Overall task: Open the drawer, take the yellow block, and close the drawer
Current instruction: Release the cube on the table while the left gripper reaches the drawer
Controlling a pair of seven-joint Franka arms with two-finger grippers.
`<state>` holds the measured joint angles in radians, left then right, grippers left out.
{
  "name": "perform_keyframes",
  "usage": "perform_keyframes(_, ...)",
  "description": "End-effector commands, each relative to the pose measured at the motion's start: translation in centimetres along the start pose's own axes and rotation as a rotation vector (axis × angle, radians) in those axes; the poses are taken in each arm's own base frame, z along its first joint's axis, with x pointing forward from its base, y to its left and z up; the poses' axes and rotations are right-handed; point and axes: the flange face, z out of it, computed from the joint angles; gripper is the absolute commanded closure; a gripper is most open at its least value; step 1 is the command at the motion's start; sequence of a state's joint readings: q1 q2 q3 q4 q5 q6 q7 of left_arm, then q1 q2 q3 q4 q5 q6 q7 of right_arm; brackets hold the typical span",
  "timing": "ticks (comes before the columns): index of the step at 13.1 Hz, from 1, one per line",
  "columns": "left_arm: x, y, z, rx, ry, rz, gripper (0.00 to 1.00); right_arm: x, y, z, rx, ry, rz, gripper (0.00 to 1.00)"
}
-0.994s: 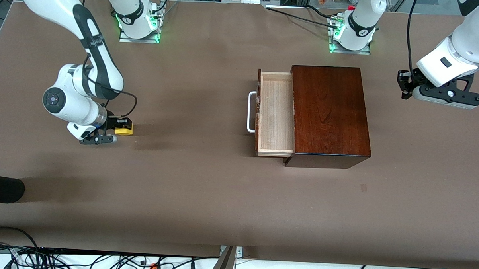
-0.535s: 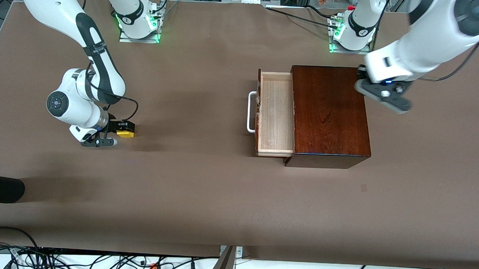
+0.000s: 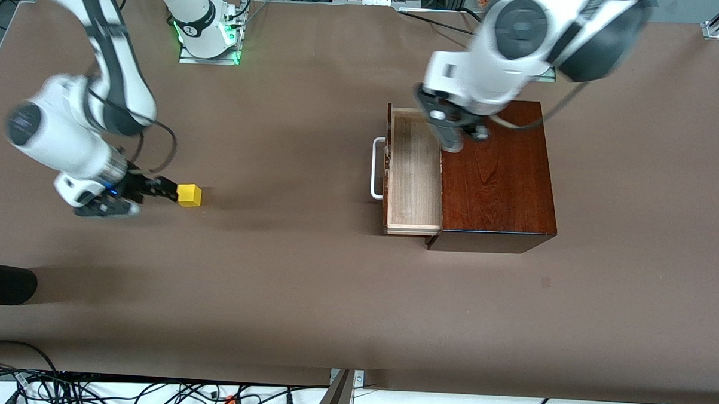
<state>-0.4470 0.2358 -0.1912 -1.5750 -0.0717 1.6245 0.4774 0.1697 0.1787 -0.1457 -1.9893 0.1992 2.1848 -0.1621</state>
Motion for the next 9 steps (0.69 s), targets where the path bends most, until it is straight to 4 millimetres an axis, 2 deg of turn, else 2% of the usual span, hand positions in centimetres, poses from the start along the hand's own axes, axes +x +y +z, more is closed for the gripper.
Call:
perform_keyframes(1, 5.7, 0.2, 3.4, -0.019, 0.082, 0.230, 1.00, 0.4, -1.1, -10.5, 0.034, -0.024, -0.036, 0.00)
perform_keyframes(3, 8.4, -0.3, 6.2, 0.008, 0.148, 0.381, 1.00, 0.4, -1.4, -17.6, 0.032, -0.035, -0.053, 0.00)
perform_keyframes(5, 10.4, -0.2, 8.2, 0.035, 0.203, 0.490, 1.00, -0.2, -1.7, -22.0, -0.013, -0.041, -0.082, 0.00)
perform_keyframes(6, 11.4, 0.1, 9.2, 0.047, 0.227, 0.552, 1.00, -0.4, -1.7, -22.8, -0.021, -0.044, -0.085, 0.00)
perform_keyframes(9, 13.7, 2.5, 11.1, 0.097, 0.258, 0.632, 1.00, -0.3, -1.4, -22.6, -0.066, -0.055, -0.080, 0.00)
